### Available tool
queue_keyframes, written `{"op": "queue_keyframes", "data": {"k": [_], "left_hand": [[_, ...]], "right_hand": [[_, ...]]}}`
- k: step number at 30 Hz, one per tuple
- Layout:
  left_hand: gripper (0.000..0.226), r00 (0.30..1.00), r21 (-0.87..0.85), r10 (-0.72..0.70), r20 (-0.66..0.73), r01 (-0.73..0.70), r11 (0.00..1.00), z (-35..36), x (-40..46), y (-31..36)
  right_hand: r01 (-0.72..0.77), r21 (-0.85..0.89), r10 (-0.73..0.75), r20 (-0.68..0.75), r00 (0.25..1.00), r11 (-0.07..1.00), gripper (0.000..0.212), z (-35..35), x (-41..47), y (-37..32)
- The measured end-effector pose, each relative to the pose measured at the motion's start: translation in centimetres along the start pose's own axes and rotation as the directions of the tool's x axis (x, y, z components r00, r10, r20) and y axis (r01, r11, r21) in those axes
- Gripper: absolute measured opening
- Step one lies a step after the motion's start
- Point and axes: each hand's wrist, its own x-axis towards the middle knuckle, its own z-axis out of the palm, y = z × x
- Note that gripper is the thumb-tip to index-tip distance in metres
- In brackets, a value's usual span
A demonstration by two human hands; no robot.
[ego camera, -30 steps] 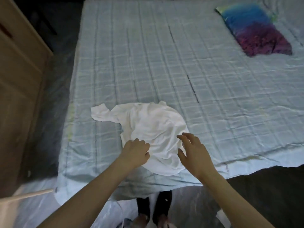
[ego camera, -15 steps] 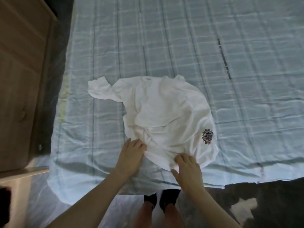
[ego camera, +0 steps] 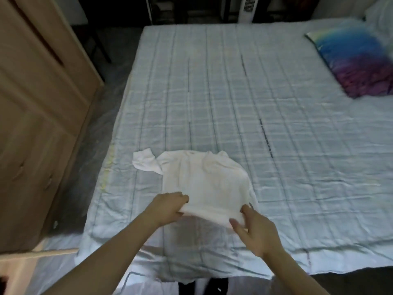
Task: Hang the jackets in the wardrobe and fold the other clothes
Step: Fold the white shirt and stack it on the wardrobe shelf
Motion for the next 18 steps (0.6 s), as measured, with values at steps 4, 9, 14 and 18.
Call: {"op": "queue_keyframes", "data": {"k": [4,9,14,18], "left_hand": [[0.019,0.975,0.14,0.019,-0.223,0.013,0.99,-7.5,-0.7,-3.0],[0.032,0.958,-0.266,-0.145,-0.248,0.076,0.961,-16.8,-1.5,-3.1],[0.036,0.993,-0.386,0.043,-0.111,-0.083,0.919,-27.0,-3.3,-1.1],[0.044,0.993,-0.331,0.103,-0.055,-0.115,0.937,-31.5,-3.9,-0.6]], "right_hand": [[0.216,-0.325,-0.233,-0.012,0.972,0.921,0.04,-5.2,1.5,-0.2],[0.143,-0.467,-0.221,-0.117,0.968,0.873,0.026,-14.1,5.2,-2.0],[0.035,-0.467,-0.155,-0.221,0.963,0.883,0.028,-22.4,7.8,-3.6],[-0.045,-0.441,-0.055,-0.211,0.976,0.896,0.03,-25.8,8.3,-4.1]]}}
